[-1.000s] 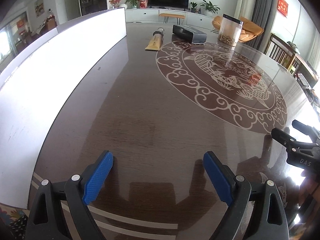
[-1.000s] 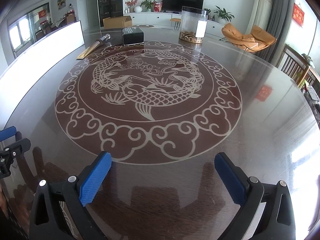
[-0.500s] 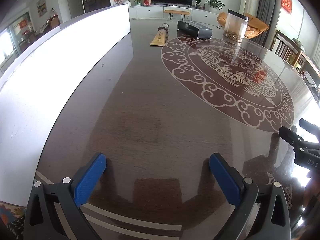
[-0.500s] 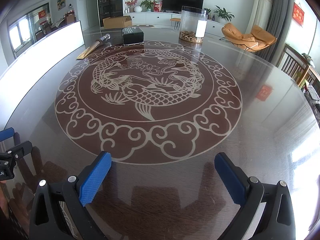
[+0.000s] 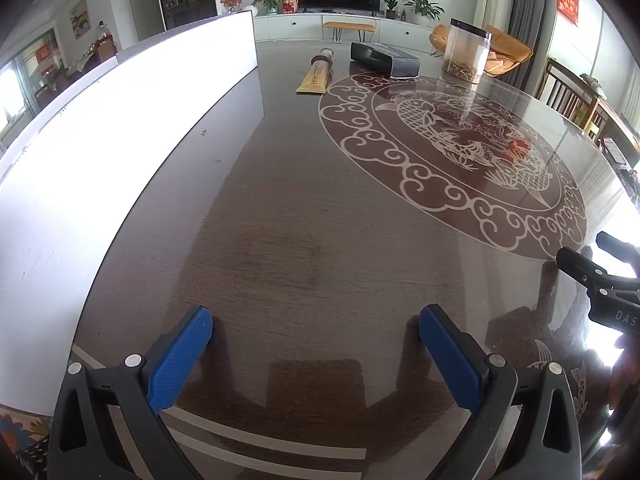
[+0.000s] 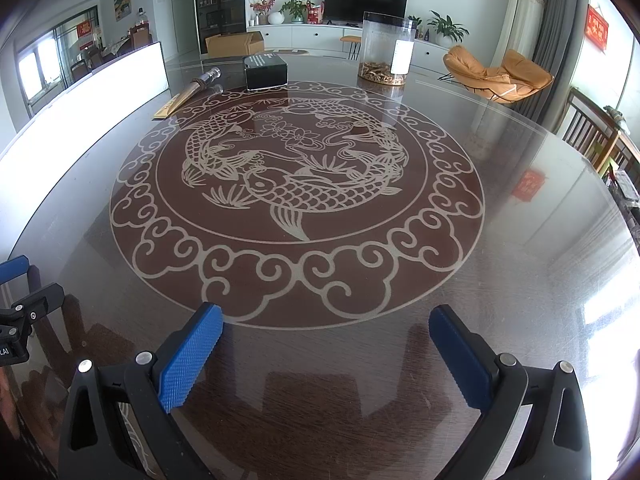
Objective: Organize objects
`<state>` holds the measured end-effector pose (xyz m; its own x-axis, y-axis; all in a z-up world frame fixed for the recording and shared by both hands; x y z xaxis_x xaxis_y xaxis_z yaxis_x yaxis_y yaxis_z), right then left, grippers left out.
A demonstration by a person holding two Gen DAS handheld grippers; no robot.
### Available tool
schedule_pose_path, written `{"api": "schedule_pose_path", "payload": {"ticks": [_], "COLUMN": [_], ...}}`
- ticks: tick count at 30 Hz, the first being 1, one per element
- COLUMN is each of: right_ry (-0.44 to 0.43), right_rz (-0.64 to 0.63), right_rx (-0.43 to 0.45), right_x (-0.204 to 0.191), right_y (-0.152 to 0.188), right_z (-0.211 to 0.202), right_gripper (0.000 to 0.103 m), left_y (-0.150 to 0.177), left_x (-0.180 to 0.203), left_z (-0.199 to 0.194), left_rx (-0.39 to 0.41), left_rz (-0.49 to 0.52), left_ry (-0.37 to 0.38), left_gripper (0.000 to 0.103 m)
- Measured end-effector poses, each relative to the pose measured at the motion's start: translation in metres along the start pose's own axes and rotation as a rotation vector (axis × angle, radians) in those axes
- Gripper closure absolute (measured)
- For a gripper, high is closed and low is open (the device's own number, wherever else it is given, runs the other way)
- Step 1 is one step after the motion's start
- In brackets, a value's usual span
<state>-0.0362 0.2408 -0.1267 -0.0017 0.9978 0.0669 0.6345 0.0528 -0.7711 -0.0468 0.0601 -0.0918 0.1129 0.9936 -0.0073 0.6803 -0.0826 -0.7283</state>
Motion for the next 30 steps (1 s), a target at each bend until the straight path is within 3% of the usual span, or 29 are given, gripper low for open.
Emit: {"api": "schedule_pose_path", "payload": {"ticks": [11,30], "right_ry": [-0.004,-0.02], "right_rz": [-0.001,0.015], "right_rx": [0.0,-0.007], "right_x": [0.0,-0.002], "right_y": [0.0,0.002], "right_z": [0.0,0.001], "right_gripper": [0.0,0.0], "left_y": [-0.032,-0.124], "left_x": [0.0,0.001], "left_z": [0.034,0.13], "left_rx": [-0.061,-0.031], "left_rz": [0.05,0.077], "left_ry": [0.058,0.085], "left_gripper": [0.0,0.0]}}
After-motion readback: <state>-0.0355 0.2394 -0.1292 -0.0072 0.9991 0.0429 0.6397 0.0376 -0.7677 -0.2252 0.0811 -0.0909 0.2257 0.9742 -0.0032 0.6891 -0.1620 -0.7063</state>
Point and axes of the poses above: each gripper's, at about its wrist camera, not at the fingertips, and z roughly the way its jaws point, x to its right, y to its underside, the point moved 4 cm from there along z, roughly the way its jaws point, and after that the axes turned 14 degrees about x, right-handed, at the moved point
